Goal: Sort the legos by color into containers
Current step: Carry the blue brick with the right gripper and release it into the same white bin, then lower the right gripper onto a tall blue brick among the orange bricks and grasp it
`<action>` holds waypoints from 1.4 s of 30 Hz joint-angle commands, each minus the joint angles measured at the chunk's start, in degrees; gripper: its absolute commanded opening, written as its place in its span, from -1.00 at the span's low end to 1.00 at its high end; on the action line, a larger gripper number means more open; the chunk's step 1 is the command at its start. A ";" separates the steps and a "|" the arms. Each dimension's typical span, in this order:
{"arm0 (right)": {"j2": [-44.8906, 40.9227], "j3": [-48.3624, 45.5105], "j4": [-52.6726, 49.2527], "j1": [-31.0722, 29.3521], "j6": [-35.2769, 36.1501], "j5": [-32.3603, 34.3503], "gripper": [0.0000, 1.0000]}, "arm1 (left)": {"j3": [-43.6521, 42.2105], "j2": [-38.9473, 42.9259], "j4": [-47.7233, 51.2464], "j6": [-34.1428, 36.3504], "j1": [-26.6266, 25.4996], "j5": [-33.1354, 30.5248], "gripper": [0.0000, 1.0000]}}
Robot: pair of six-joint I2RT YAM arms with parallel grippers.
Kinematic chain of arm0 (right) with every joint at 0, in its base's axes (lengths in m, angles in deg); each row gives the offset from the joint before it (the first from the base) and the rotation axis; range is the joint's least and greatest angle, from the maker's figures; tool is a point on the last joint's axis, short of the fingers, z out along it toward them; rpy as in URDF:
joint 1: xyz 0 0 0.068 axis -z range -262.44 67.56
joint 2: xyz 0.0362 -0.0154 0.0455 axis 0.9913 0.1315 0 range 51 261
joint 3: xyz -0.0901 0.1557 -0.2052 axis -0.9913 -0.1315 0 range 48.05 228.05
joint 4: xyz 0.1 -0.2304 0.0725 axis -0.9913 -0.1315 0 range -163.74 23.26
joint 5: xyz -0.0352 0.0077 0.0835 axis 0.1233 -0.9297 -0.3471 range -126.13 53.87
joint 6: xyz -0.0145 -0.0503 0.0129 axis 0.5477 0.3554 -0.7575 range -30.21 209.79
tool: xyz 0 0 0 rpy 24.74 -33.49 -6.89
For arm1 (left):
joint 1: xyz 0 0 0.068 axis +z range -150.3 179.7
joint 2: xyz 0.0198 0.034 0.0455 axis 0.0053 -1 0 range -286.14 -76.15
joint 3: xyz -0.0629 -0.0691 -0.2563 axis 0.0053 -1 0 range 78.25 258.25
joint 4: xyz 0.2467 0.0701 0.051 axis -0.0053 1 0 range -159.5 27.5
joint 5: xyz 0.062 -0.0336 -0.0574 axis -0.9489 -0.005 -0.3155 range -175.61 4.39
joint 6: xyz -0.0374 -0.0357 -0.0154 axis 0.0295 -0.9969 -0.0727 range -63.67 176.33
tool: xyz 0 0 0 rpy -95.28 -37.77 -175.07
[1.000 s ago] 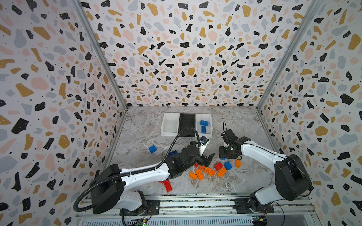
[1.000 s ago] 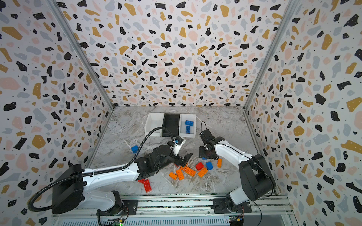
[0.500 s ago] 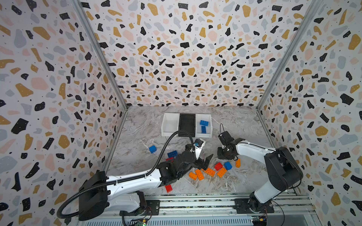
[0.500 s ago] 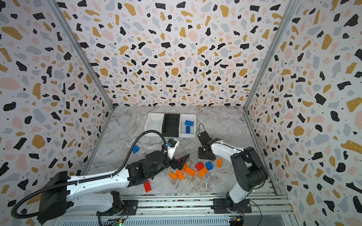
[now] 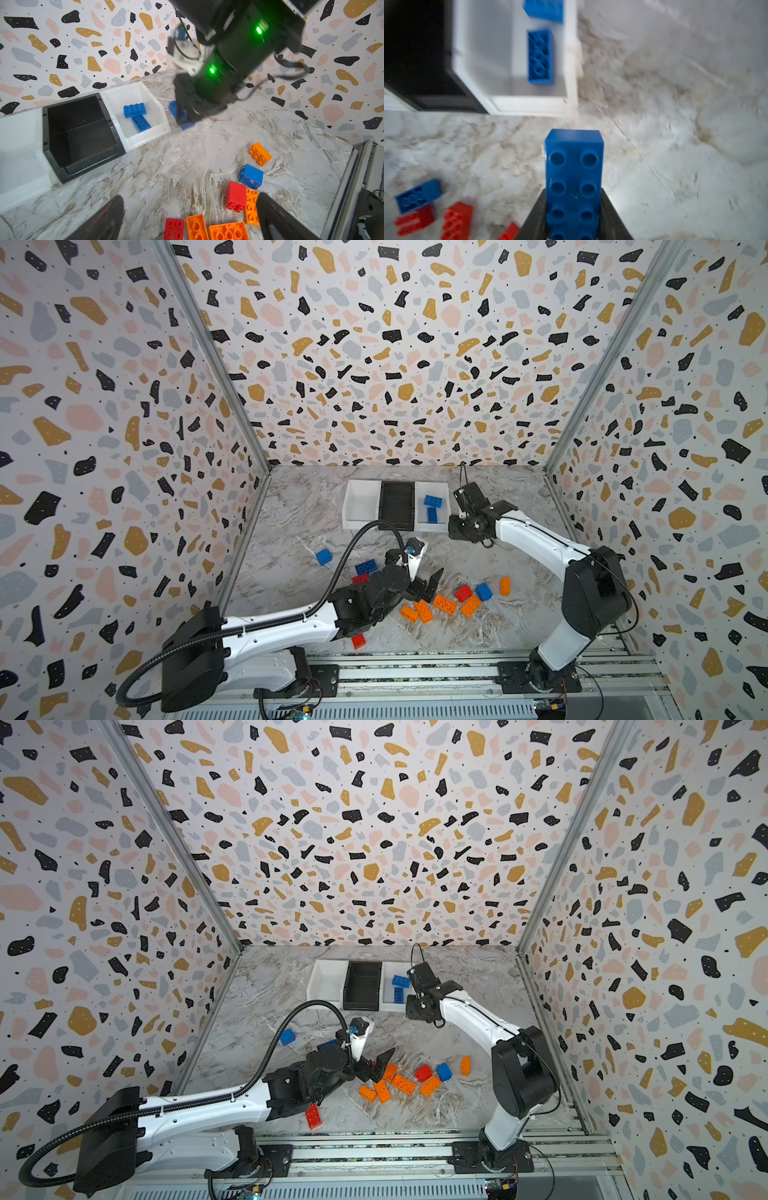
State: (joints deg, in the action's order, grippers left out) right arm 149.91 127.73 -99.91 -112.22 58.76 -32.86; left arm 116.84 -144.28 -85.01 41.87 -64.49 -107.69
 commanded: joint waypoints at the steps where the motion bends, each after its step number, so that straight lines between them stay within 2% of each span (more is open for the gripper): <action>1: 6.99 10.42 -4.98 -0.47 3.93 -0.14 -0.40 | -1.25 1.05 -2.59 -0.91 2.33 -0.91 1.00; 9: 28.98 39.95 -12.48 0.80 8.20 -1.52 -0.35 | -2.95 4.18 -2.57 -1.98 9.86 1.68 1.00; 11: 33.26 46.10 -14.07 1.35 8.54 -2.27 -0.26 | -2.91 4.49 -2.19 -1.78 11.23 2.12 1.00; 14: 36.90 52.27 -16.39 2.18 8.61 -2.65 0.03 | -2.53 4.77 -1.51 -1.42 12.68 2.86 1.00; 18: 34.99 51.64 -16.23 2.56 9.19 -2.87 0.08 | -1.74 4.69 -0.95 0.67 13.20 3.69 1.00; 22: 26.92 42.14 -15.37 1.95 9.24 -0.84 0.08 | 1.25 2.23 0.74 6.04 12.86 8.23 1.00; 27: 9.43 17.56 -10.47 0.47 7.21 0.83 0.08 | 3.96 -0.30 3.04 9.99 10.38 8.64 1.00; 30: -2.30 0.90 -8.14 0.05 4.47 0.47 0.08 | 3.48 -0.82 1.55 9.04 8.53 9.23 1.00; 35: -17.22 -19.14 -7.57 -1.65 -1.23 -0.48 0.07 | 2.29 -1.71 -2.14 5.43 3.46 8.62 1.00; 42: -27.56 -33.29 -6.87 -3.51 -5.40 -1.90 0.07 | 2.14 -2.48 -2.15 2.76 -1.91 5.45 1.00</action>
State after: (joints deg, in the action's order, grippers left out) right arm 125.10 96.23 -107.50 -115.39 56.31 -34.18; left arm 119.24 -147.02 -84.57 46.53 -65.19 -100.02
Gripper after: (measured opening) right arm 0.534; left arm 0.993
